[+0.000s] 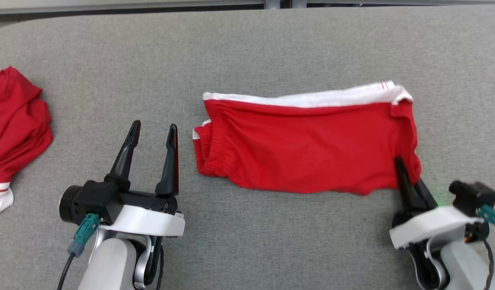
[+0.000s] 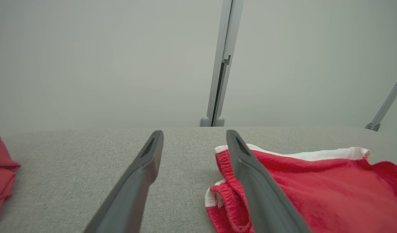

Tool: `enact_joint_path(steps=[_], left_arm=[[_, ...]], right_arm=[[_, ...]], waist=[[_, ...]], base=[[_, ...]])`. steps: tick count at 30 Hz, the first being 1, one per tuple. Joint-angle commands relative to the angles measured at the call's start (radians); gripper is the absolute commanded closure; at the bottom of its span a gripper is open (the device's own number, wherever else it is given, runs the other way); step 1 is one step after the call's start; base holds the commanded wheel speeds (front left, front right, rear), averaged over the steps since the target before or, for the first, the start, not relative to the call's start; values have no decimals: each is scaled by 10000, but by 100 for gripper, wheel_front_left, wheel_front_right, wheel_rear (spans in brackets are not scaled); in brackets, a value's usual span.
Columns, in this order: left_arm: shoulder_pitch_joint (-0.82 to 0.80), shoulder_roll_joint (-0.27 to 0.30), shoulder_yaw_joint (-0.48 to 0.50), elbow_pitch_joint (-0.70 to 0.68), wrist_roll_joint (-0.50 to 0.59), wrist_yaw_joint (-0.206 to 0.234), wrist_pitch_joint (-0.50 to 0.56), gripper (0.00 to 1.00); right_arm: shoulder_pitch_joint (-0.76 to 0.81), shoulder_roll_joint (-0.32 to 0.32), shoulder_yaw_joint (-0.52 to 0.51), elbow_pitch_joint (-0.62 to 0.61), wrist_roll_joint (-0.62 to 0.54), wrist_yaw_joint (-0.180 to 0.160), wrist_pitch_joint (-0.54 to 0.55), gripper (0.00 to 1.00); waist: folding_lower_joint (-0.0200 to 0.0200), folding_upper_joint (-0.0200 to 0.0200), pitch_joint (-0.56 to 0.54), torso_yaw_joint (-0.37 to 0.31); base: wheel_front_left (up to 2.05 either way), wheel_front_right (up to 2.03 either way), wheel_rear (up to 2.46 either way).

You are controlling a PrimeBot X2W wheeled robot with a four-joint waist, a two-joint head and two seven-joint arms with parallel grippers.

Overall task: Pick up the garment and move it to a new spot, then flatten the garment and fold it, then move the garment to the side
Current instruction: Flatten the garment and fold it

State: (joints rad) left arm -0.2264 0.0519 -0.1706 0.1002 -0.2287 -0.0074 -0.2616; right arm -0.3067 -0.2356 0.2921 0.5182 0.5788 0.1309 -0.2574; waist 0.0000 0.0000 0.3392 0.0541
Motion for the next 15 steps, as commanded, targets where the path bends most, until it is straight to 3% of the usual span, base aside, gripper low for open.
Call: enact_joint_path(steps=[1,7,15], left_arm=[[82,57,58,15,56,-6,-46,0],[408,67,68,88,32,-23,-44,0],[589,126,2,167,-23,-6,-44,0]], right_arm=[[395,48,-90,107,21,-6,-39,100],[1352,350,-948,-281,-285,-6,-57,100],[1513,354,-1276,-372,-535,-6,-65,100]], waist=[[0,0,-170,-131],[0,0,-555,-313],[0,0,-752,-342]], base=[[0,0,0],[0,0,0],[0,0,0]])
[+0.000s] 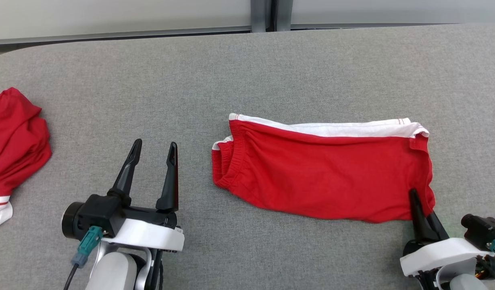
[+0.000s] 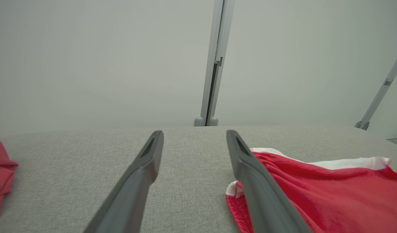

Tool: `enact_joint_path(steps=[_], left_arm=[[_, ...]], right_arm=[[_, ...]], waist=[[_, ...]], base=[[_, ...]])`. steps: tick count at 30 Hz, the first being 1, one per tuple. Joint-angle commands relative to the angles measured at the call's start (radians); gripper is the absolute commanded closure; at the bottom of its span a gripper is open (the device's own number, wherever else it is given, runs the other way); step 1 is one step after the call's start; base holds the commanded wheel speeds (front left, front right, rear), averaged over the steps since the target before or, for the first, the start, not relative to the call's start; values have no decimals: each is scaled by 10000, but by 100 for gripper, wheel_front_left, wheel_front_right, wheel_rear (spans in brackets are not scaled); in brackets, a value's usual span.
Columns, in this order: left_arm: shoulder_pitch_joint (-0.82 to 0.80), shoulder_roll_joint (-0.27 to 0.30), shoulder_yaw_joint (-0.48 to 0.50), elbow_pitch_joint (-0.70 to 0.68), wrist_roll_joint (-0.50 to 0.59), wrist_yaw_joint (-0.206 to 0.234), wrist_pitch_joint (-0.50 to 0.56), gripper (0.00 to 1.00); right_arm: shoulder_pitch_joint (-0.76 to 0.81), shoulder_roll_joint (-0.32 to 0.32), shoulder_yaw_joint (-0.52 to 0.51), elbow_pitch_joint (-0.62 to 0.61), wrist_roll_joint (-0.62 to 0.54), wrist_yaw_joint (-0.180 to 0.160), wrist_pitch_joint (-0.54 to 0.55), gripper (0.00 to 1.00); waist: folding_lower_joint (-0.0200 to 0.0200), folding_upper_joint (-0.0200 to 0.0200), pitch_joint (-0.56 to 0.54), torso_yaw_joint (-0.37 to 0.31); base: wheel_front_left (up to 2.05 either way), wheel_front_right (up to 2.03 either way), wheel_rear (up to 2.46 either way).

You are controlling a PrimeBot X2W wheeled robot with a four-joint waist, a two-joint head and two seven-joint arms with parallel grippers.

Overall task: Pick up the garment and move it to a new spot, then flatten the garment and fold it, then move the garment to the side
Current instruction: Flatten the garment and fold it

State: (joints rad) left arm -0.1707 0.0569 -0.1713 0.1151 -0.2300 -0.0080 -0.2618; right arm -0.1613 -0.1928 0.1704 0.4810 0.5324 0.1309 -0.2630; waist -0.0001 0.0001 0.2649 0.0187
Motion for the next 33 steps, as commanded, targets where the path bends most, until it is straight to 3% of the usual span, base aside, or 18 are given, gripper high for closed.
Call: enact_joint_path(steps=[1,5,10,19,25,33], left_arm=[[40,74,-4,18,-24,7,-42,0],[45,68,-29,7,-70,51,-42,0],[29,56,-36,-36,-165,87,-42,0],[-171,27,-88,-31,-289,137,-42,0],[-247,10,-143,-23,-359,152,-42,0],[-435,-25,-258,20,-481,189,-30,0]], right_arm=[[52,-86,-94,-3,-90,-6,-10,100],[-92,-141,-156,-75,-254,-6,-10,100],[-585,-94,224,-1122,-891,-4,-5,100],[-2042,122,3105,-2967,-1535,-4,1356,100],[-2680,395,4665,-2264,-1178,-4,1895,100],[-3306,649,6045,-527,-636,-4,1583,100]], waist=[[1,-1,-12,28],[1,-1,-18,79],[1,-1,-2,97],[1,-1,2,312],[1,-1,117,574],[1,-1,380,866]], base=[[0,0,0],[0,0,0],[0,0,0],[0,0,0],[0,0,0],[0,0,0]])
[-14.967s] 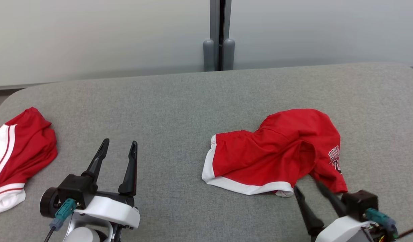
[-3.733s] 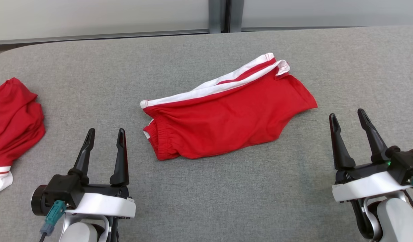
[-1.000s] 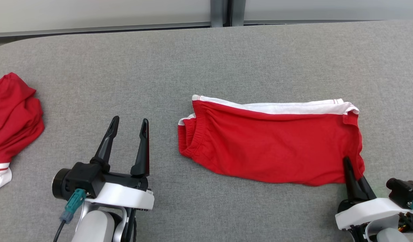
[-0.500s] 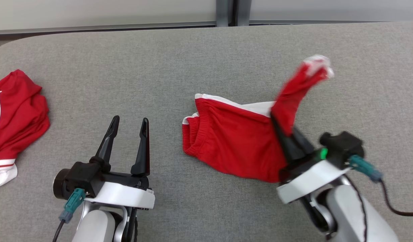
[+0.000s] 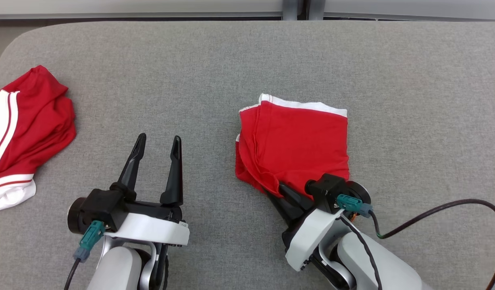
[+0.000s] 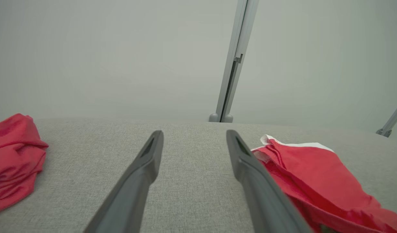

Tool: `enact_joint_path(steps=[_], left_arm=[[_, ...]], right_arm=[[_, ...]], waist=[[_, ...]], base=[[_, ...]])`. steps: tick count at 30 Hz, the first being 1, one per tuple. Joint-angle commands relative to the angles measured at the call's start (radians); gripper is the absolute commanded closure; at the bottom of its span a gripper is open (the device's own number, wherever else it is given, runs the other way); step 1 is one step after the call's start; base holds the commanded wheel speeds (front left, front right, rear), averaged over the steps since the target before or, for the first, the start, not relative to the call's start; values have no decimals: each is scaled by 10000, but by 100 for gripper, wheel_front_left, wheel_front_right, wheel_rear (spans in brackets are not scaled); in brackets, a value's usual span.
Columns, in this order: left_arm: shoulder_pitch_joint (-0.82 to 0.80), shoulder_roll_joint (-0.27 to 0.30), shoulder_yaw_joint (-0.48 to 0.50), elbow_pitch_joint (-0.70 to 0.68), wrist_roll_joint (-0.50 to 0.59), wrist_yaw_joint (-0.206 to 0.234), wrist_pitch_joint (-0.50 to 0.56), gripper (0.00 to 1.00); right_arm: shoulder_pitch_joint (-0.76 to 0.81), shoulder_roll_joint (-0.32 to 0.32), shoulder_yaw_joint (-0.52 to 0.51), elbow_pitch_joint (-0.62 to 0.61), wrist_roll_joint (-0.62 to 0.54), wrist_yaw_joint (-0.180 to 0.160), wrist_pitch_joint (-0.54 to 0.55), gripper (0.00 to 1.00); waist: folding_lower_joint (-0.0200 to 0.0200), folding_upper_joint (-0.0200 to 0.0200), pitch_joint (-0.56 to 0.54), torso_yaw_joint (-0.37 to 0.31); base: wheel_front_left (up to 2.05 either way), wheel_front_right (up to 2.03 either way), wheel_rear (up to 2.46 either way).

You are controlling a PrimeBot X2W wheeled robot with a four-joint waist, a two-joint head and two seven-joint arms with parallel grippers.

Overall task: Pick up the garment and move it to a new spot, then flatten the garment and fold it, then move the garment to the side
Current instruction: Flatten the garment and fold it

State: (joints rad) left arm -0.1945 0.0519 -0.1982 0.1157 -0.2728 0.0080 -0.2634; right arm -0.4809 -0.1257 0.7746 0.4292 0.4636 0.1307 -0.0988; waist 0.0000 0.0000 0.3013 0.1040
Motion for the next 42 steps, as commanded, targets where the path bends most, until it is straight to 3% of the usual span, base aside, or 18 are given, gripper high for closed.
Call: enact_joint_path(steps=[1,2,3,10,14,26,31,42], left_arm=[[-202,22,9,27,-59,32,-15,0],[-208,18,4,40,-51,49,-15,0],[-213,17,3,47,-50,58,-15,0],[-168,26,95,168,130,114,-15,0],[-120,108,298,153,197,149,-15,0],[398,534,822,94,270,226,-15,0],[897,744,918,111,254,279,15,0],[1934,965,831,26,170,357,333,0]], right_arm=[[-170,-2,86,140,97,-2,-106,73],[-239,3,161,256,128,-2,-200,51],[-298,17,238,322,202,-2,-293,0],[-414,-83,295,-380,333,-2,-1241,0],[-159,-335,-378,-1203,222,-4,-1470,0],[2009,-917,-5292,-2490,-1194,-2,-1362,0],[3241,-832,-6751,-3185,-1718,-2,-841,0],[4713,-641,-7045,-3888,-1966,-2,-42,0]], waist=[[0,0,28,15],[0,0,40,14],[0,0,48,15],[0,0,-60,-99],[0,0,-204,-243],[0,0,-928,-767],[0,0,-1375,-1001],[0,0,-2534,-1246]], base=[[0,0,0],[0,0,0],[0,0,0],[0,0,0],[0,0,0],[0,0,0],[0,0,0],[0,0,0]])
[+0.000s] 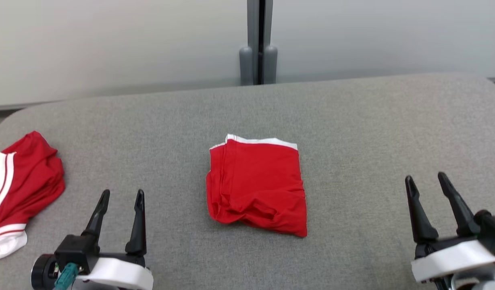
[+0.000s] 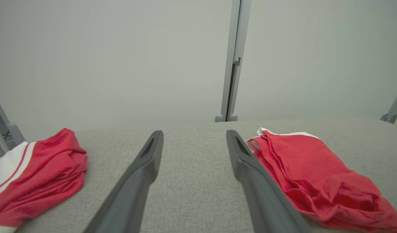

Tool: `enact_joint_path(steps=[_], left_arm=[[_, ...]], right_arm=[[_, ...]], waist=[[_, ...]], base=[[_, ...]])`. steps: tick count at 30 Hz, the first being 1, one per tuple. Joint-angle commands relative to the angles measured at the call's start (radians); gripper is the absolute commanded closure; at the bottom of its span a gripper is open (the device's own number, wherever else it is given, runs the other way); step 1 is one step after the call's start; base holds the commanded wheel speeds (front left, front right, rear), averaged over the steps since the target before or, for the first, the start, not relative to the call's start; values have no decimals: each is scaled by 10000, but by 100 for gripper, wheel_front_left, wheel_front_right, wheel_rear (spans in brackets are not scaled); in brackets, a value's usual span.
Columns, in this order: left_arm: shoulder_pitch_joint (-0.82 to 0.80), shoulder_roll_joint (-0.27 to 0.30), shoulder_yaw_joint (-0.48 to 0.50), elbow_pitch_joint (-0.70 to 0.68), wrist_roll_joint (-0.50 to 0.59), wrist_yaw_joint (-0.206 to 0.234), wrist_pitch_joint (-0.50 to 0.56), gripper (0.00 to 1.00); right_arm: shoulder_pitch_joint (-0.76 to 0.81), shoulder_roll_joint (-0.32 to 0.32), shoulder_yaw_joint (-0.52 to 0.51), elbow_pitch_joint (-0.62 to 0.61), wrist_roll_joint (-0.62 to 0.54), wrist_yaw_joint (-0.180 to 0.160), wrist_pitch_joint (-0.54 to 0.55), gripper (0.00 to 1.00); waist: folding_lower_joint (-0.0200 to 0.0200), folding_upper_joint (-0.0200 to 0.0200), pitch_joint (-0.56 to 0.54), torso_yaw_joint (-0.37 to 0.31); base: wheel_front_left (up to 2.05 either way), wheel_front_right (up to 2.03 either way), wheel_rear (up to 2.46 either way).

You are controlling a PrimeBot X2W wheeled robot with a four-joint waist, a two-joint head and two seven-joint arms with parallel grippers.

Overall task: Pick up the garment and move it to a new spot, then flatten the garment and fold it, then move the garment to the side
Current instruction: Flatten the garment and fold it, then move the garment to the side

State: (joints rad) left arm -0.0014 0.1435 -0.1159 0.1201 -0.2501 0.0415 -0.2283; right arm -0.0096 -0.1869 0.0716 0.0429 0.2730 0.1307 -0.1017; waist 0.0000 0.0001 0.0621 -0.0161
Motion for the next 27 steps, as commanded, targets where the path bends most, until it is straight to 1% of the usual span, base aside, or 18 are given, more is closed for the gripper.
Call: enact_joint_path(steps=[1,5,10,27], left_arm=[[100,67,9,-49,-59,37,33,0],[463,95,6,-188,-102,125,165,0],[730,137,-18,-407,-152,222,310,0],[850,197,-126,-583,-205,424,494,0]], right_arm=[[139,-19,-57,-84,-54,-2,60,0],[657,55,-135,-300,-98,-2,331,0],[956,94,-189,-571,-117,-2,537,0],[965,162,-204,-868,-235,-2,807,0]], waist=[[0,-1,-248,-57],[0,-1,-565,-83],[0,-1,-692,-93],[0,-1,-707,-52]], base=[[0,0,0],[0,0,0],[0,0,0],[0,0,0]])
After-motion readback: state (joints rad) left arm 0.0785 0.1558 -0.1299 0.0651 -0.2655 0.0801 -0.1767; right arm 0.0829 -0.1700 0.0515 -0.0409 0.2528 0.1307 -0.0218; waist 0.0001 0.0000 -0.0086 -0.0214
